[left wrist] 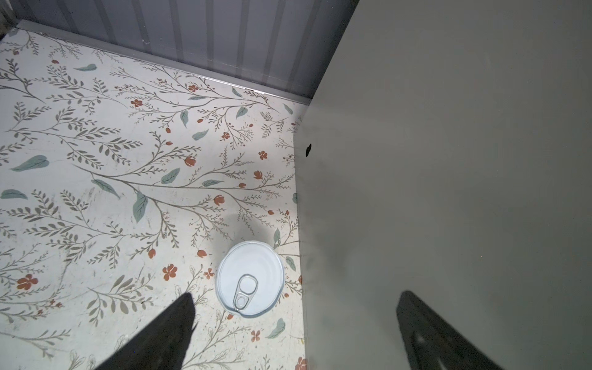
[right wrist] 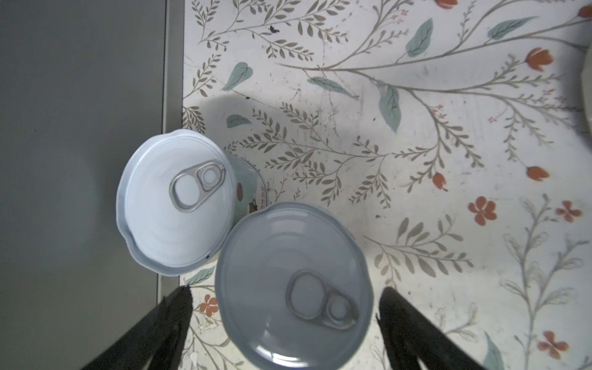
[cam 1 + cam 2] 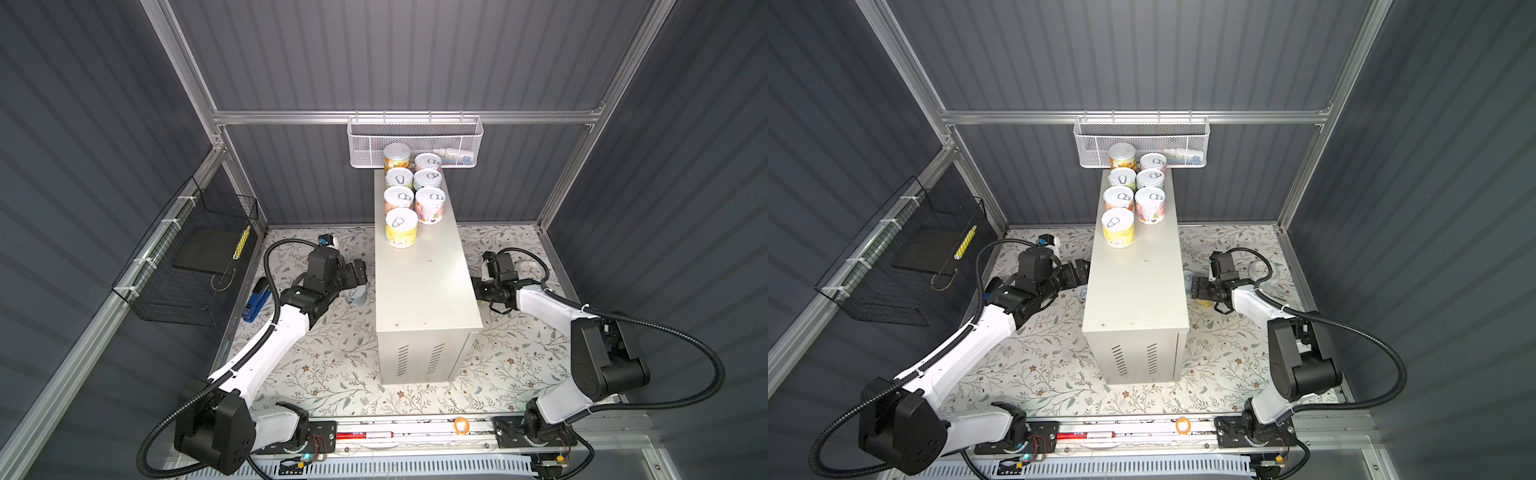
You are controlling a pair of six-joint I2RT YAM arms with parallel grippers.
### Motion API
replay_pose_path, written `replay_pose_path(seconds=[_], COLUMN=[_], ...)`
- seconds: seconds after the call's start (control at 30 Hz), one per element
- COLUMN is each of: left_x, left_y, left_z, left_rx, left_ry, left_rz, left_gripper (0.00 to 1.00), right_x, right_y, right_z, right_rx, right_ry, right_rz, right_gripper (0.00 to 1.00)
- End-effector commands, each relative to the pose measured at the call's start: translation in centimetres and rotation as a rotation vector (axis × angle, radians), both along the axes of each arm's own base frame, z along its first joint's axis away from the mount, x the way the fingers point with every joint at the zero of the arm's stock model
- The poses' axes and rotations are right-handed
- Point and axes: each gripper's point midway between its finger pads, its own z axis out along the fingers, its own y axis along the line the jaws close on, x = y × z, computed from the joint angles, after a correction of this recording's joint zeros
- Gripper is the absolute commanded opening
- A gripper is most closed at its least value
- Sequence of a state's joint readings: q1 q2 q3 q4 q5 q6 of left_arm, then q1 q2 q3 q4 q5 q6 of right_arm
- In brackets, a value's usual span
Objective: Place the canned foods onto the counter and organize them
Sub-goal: 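Lower the right gripper onto the yellow-labelled floor can and grasp it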
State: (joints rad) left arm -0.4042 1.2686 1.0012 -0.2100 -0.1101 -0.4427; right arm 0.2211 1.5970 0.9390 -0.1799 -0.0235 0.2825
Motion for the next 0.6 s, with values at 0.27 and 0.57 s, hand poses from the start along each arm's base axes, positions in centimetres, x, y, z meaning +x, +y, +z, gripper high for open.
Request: replay_pose_path(seconds=[0.27,0.57], left_x=[-0.1,-0.5], left_y=[-0.2,0.2], left_z=[-0.8,-1.3], left_rx=[-0.017,-0.011], left_ry=[0.019,0.024], left_rz=[-0.009,0.002], left_gripper=[0.99,0.99], right_x=[1.3,1.1], right_y=[-0.2,-0.2], right_z=[-1.0,-1.4], right_rx=[-0.014,-0.015], right_ry=[0.061,0.081], right_rz=[-0.029,-0.035], right_gripper=[0.87,0.81])
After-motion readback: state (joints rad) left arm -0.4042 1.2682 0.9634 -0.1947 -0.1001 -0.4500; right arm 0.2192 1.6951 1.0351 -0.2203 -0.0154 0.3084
